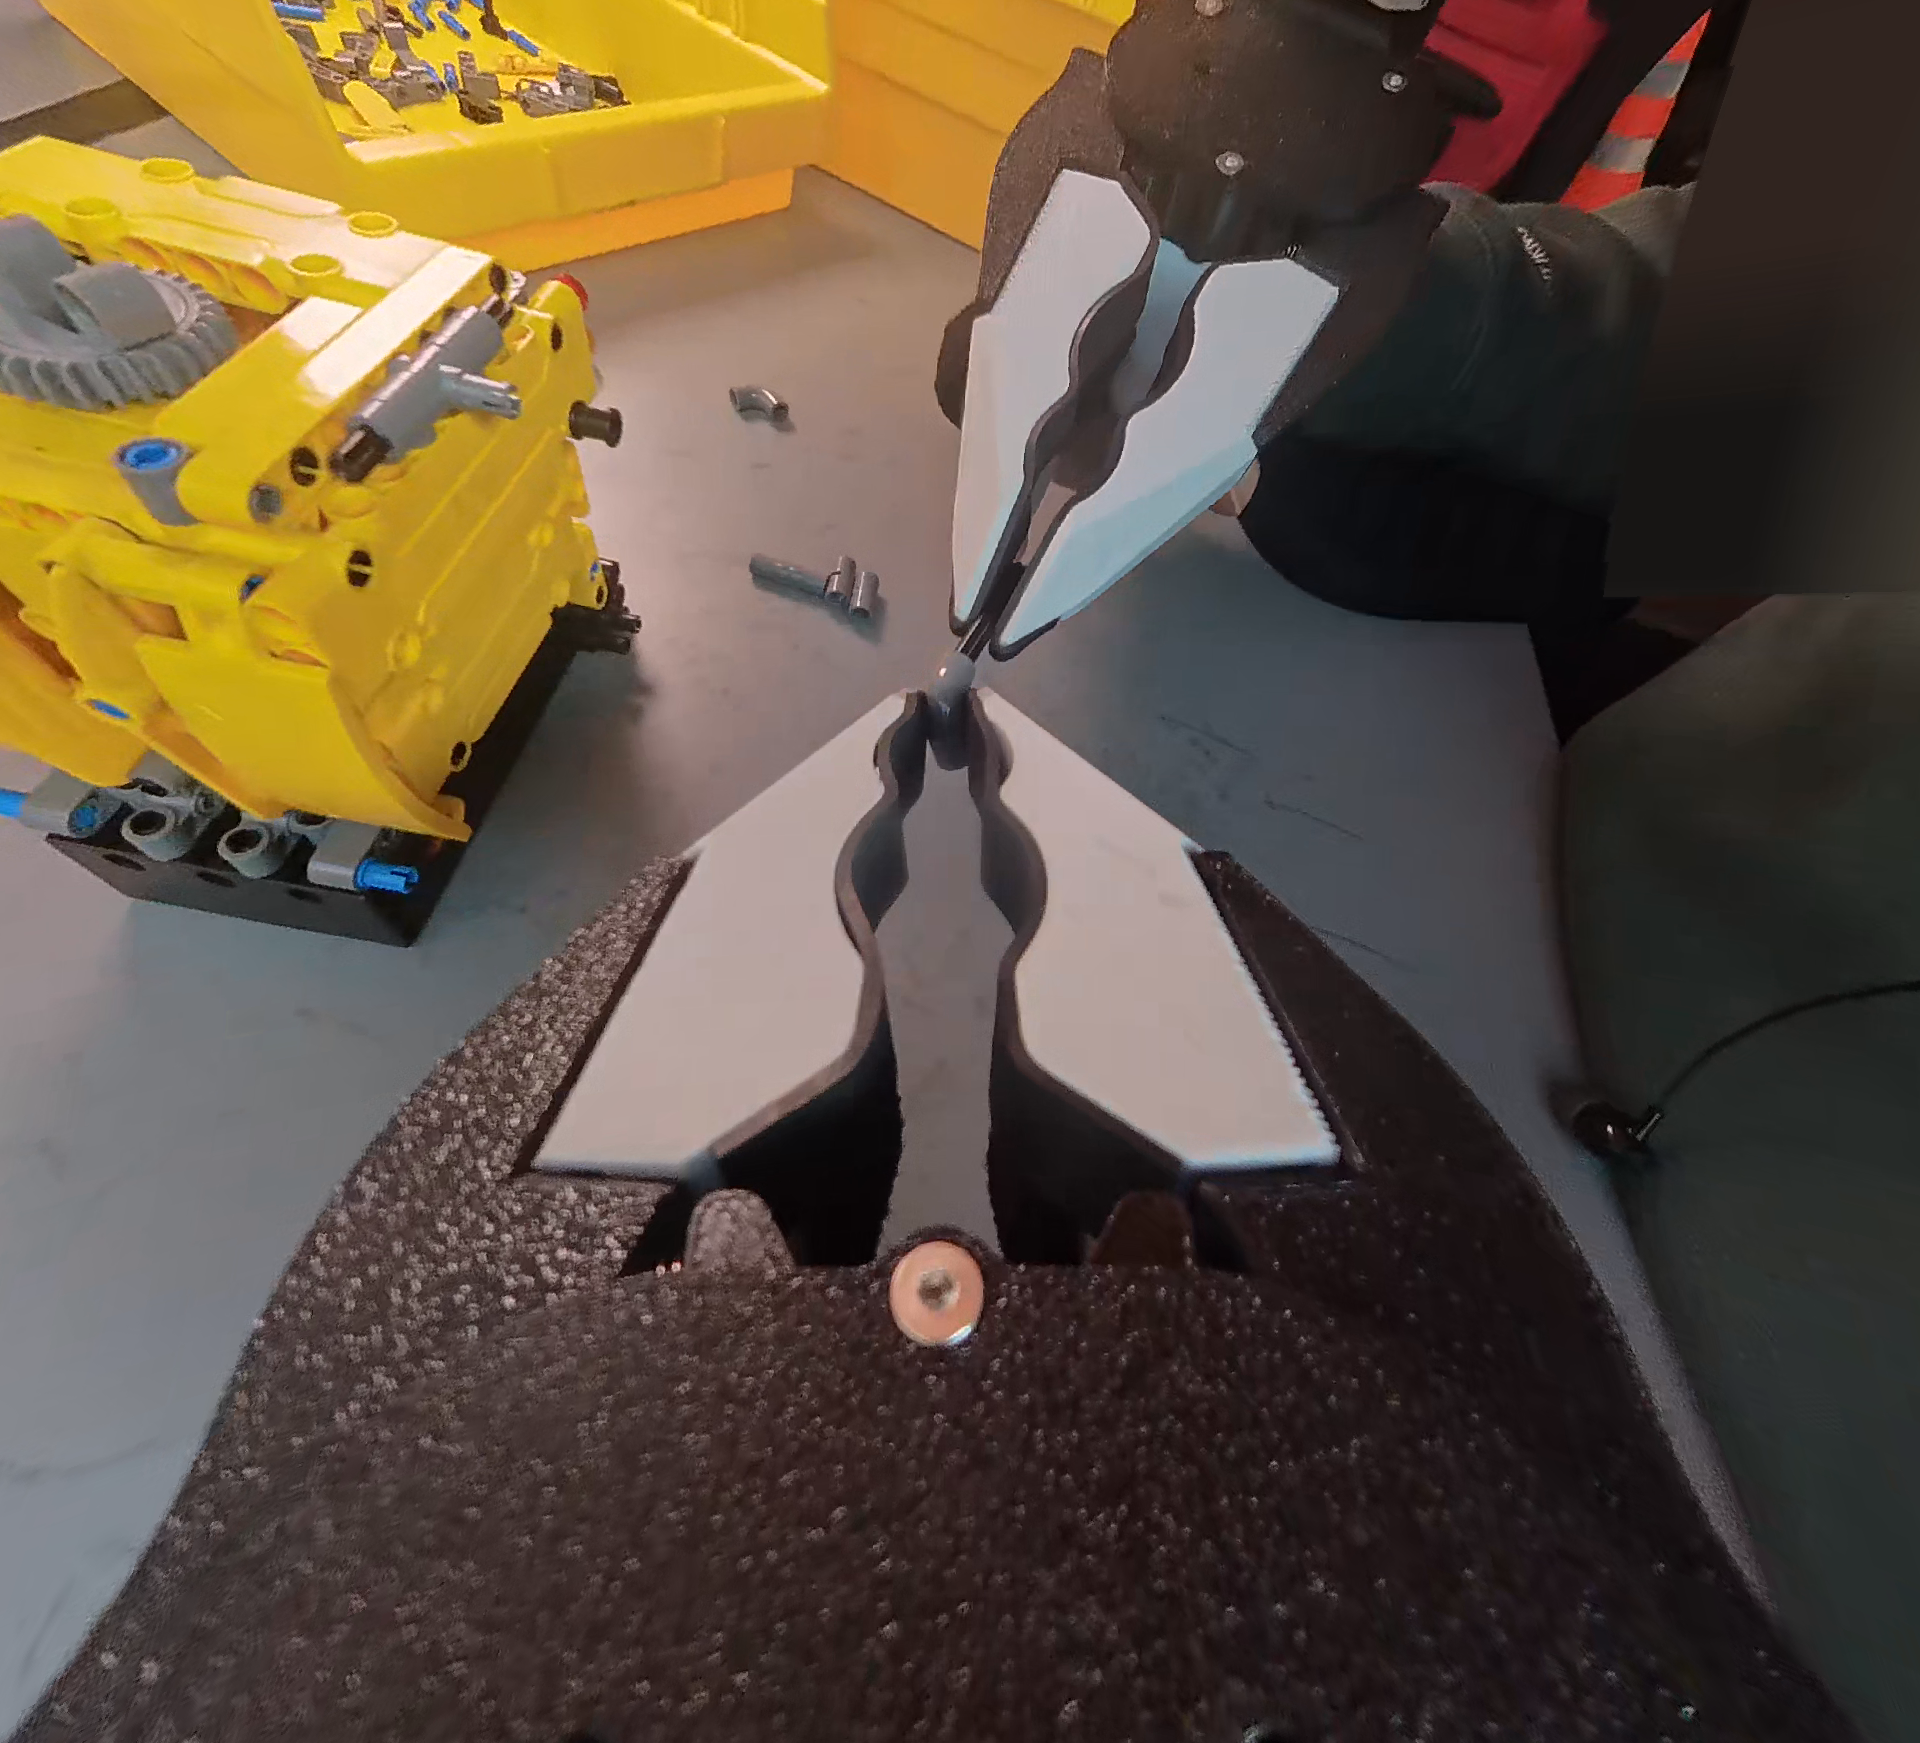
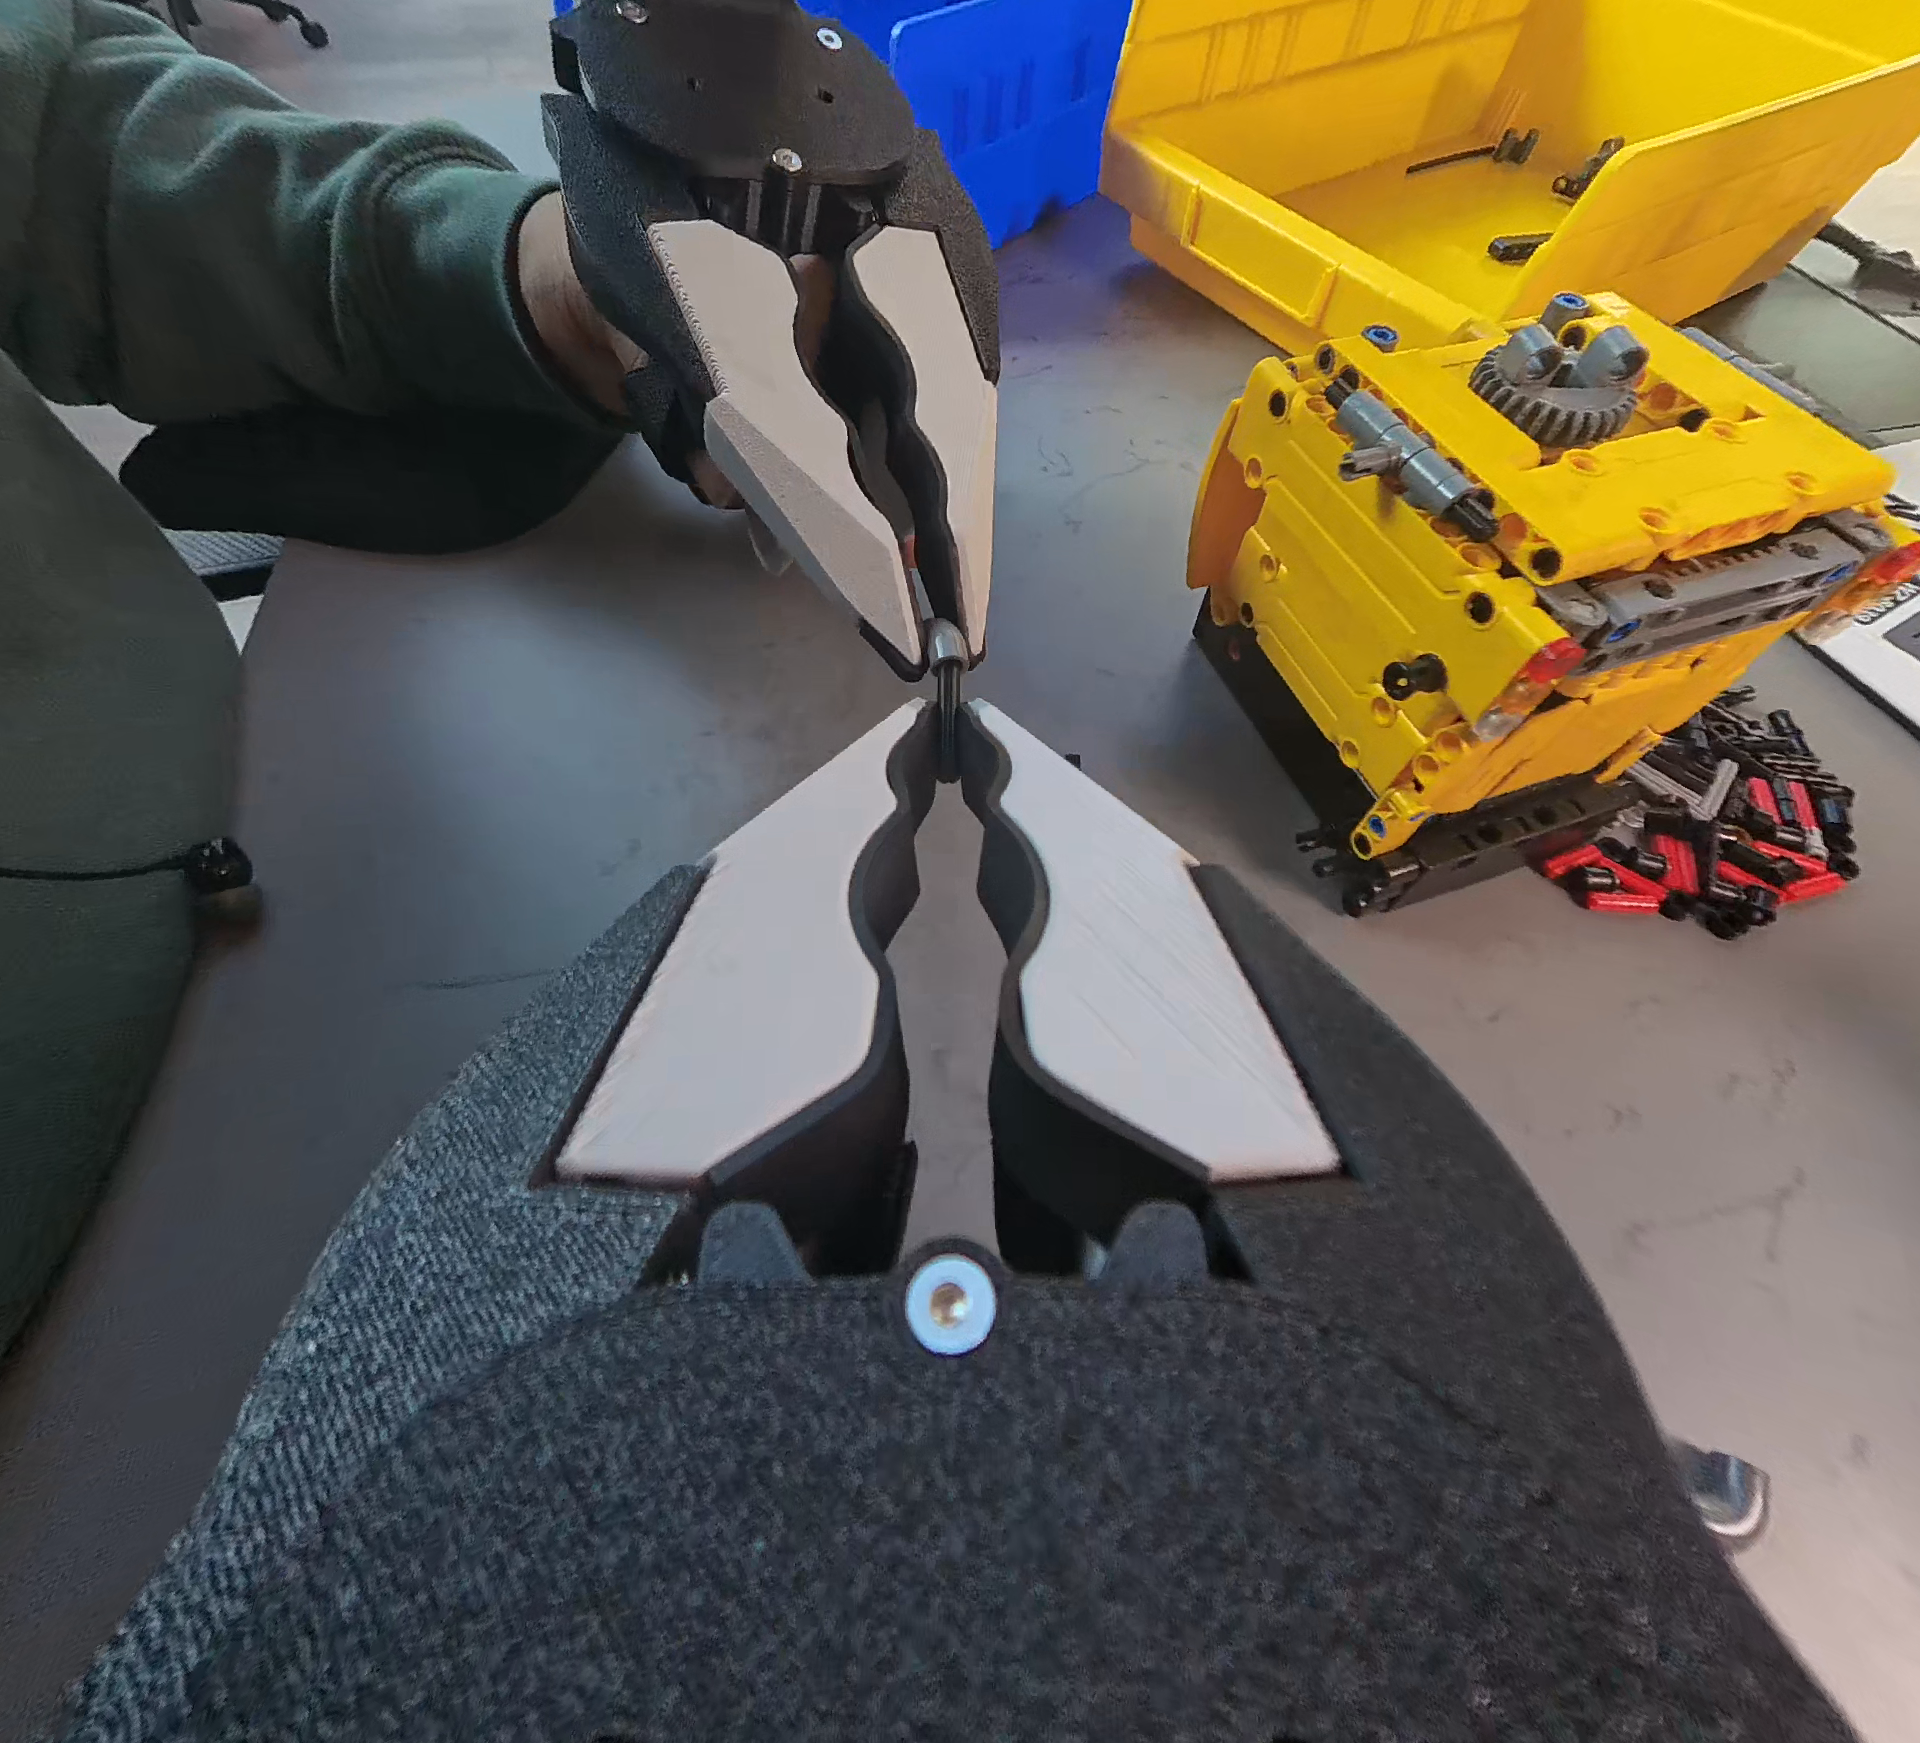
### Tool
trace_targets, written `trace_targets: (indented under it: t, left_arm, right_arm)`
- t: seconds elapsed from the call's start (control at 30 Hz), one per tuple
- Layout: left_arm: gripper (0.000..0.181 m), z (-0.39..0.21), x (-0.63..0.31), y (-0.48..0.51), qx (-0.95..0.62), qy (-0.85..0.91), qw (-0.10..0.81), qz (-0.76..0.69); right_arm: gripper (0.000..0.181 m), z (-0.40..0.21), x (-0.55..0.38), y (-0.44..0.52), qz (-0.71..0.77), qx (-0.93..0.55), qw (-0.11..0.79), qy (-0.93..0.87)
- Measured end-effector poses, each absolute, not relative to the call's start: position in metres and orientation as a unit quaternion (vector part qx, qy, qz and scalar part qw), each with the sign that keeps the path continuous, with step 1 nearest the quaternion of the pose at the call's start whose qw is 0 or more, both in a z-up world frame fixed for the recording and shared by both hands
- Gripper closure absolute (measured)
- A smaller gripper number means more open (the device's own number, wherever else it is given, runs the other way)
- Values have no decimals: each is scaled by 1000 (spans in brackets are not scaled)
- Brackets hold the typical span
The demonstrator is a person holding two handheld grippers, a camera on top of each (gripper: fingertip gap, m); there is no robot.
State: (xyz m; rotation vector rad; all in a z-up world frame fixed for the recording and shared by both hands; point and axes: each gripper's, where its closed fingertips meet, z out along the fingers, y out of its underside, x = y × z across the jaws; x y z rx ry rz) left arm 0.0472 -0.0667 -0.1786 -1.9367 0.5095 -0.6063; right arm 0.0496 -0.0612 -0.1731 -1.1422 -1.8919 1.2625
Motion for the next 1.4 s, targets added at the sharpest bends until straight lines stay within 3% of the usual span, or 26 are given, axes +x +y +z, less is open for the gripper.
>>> trace_targets:
  t: [0.53, 0.93, 1.13, 1.4]
  left_arm:
    - [175, -172, 63, -79, -767, 181, 468, -399]
    - [175, -196, 68, -81, -811, 235, 435, -314]
    - [176, -220, 62, -76, -845, 292, 414, -171]
    - [176, -216, 62, -76, -846, 251, 419, -215]
  right_arm:
    - [179, -169, 62, -73, 510, -398, 251, -720]
    - [179, -188, 65, -77, 439, -381, 260, -771]
    - [179, -209, 63, -73, 356, -375, 280, -809]
    - [179, -205, 60, -73, 410, -410, 253, -775]
